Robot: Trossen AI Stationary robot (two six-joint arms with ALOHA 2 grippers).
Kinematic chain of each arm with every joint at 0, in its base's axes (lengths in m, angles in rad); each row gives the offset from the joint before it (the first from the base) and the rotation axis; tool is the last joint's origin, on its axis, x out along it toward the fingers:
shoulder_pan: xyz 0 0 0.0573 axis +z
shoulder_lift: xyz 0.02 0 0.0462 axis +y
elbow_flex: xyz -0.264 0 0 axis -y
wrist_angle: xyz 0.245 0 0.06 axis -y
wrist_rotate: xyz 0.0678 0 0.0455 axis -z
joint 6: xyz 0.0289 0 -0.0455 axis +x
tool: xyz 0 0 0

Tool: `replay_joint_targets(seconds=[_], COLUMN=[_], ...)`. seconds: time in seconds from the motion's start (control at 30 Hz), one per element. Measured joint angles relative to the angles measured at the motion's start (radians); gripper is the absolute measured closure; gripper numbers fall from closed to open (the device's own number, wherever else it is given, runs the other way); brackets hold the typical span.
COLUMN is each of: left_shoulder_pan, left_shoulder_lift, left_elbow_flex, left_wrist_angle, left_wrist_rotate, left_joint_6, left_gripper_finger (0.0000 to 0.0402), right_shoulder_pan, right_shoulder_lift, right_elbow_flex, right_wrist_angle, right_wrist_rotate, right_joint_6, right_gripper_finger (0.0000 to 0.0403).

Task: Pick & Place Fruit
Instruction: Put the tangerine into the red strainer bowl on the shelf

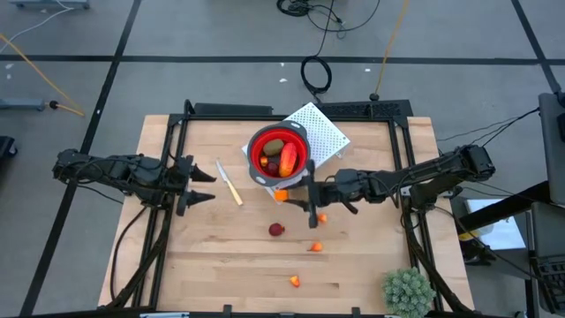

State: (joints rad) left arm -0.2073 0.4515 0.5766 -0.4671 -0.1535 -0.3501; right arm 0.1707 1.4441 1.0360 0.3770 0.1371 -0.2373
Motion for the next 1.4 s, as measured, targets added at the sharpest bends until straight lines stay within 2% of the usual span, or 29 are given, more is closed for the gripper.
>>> replay_joint_targets(seconds=[0.2, 0.33, 0.43, 0.53, 0.73, 1.0, 1.33, 1.4], left_shoulder_pan=[0.0, 0.0, 0.0, 0.0, 0.0, 0.0, 0.0, 0.0], left_shoulder_lift=[0.0, 0.0, 0.001, 0.016, 0.086, 0.253, 0.407, 0.419], left_elbow_flex=[0.0, 0.0, 0.0, 0.0, 0.0, 0.0, 0.0, 0.0], left_wrist_angle=[0.003, 0.015, 0.046, 0.102, 0.233, 0.367, 0.5, 0.52], left_wrist_rotate=[-0.039, -0.075, -0.109, -0.139, -0.164, -0.164, -0.164, -0.164], left_joint_6=[-0.058, -0.117, -0.156, -0.184, -0.21, -0.239, -0.265, -0.265], left_gripper_finger=[0.0124, 0.0124, 0.0124, 0.0124, 0.0124, 0.0124, 0.0124, 0.0124], right_shoulder_pan=[-0.001, -0.002, -0.013, -0.035, -0.094, -0.137, -0.203, -0.217], right_shoulder_lift=[0.0, 0.0, 0.0, 0.0, 0.0, 0.0, 0.0, 0.0], right_elbow_flex=[0.0, 0.0, 0.0, 0.0, 0.0, 0.0, 0.0, 0.02], right_wrist_angle=[0.005, 0.007, 0.007, 0.007, 0.007, -0.034, -0.096, -0.159], right_wrist_rotate=[0.124, 0.262, 0.337, 0.363, 0.364, 0.353, 0.142, 0.107], right_joint_6=[-0.237, -0.35, -0.374, -0.327, -0.164, -0.029, 0.151, 0.188], right_gripper_finger=[0.0287, 0.0287, 0.0287, 0.0287, 0.0287, 0.0287, 0.0287, 0.0287])
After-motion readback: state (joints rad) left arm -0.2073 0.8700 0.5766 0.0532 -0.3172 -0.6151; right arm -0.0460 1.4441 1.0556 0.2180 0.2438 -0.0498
